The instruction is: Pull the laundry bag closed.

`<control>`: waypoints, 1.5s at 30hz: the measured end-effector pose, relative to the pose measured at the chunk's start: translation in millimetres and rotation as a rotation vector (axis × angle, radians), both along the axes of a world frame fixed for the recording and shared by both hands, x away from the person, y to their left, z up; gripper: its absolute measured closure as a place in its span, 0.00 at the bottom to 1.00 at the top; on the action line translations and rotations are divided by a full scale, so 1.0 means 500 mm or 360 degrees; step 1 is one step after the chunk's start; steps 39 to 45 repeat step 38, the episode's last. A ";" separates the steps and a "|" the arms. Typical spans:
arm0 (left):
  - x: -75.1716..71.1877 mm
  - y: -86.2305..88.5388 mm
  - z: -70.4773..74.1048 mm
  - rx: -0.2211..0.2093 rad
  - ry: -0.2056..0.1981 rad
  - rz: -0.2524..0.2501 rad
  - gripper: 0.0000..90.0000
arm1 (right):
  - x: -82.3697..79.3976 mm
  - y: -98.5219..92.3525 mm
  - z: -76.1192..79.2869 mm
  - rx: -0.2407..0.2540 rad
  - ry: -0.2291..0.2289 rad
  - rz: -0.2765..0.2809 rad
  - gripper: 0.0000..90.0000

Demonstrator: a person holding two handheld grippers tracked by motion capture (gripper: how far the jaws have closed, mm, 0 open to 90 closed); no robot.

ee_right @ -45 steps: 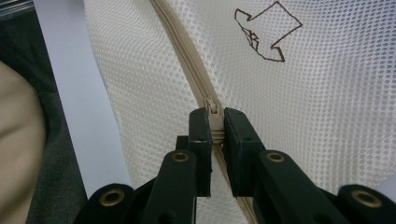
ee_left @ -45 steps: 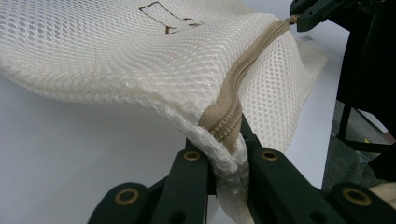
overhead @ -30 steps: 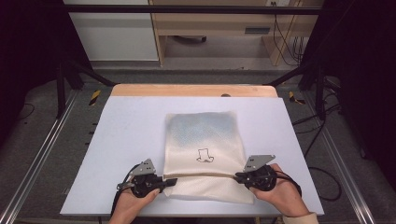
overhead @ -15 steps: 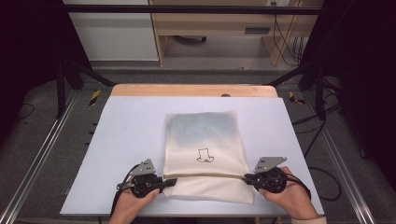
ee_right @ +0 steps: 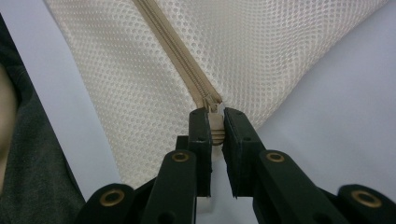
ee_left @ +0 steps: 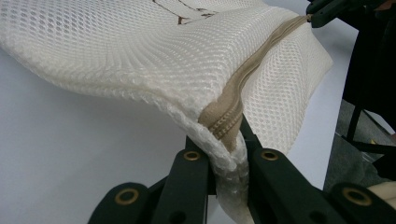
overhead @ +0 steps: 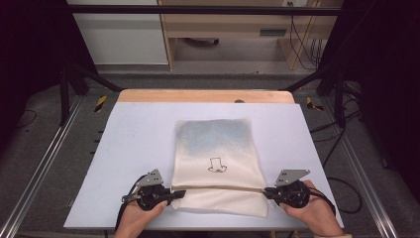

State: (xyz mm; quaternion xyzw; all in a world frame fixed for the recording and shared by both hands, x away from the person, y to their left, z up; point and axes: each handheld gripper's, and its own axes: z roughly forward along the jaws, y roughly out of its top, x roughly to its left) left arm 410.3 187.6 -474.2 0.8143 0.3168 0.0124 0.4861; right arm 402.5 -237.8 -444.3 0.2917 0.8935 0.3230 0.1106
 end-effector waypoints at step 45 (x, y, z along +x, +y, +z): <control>0.067 0.218 0.019 0.0403 -0.0375 0.0788 0.05 | 0.051 -0.107 -0.029 0.0172 -0.0389 -0.0923 0.11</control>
